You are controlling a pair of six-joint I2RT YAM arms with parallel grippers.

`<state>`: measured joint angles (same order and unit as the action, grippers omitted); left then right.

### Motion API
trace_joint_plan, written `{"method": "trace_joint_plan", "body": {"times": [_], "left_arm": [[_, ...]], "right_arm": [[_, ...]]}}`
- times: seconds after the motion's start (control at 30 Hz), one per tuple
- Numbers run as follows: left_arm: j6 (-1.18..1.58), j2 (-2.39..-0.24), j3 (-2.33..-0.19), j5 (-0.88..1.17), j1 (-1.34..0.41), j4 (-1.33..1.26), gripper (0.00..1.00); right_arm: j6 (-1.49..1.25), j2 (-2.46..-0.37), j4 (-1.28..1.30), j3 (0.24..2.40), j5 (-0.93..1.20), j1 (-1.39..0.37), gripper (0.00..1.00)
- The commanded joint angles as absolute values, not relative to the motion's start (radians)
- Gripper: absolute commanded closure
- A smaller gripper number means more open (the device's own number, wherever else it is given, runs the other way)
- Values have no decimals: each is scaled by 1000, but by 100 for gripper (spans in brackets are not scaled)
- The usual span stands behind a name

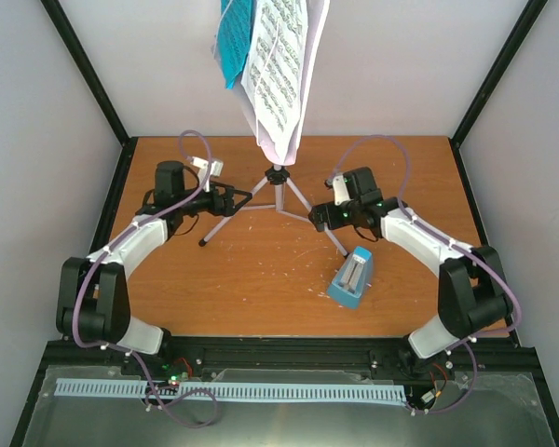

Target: Pack up the instrument practice props

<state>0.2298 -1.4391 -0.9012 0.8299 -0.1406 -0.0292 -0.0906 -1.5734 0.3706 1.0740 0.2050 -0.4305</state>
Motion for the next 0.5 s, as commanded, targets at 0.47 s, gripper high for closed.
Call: {"method": "trace_joint_plan", "body": {"times": [0.47], "left_arm": [[-4,-1617,-1091,807,-260,-40,8]], "right_arm": [[-180,-1079,267,836,387,-393,0]]}}
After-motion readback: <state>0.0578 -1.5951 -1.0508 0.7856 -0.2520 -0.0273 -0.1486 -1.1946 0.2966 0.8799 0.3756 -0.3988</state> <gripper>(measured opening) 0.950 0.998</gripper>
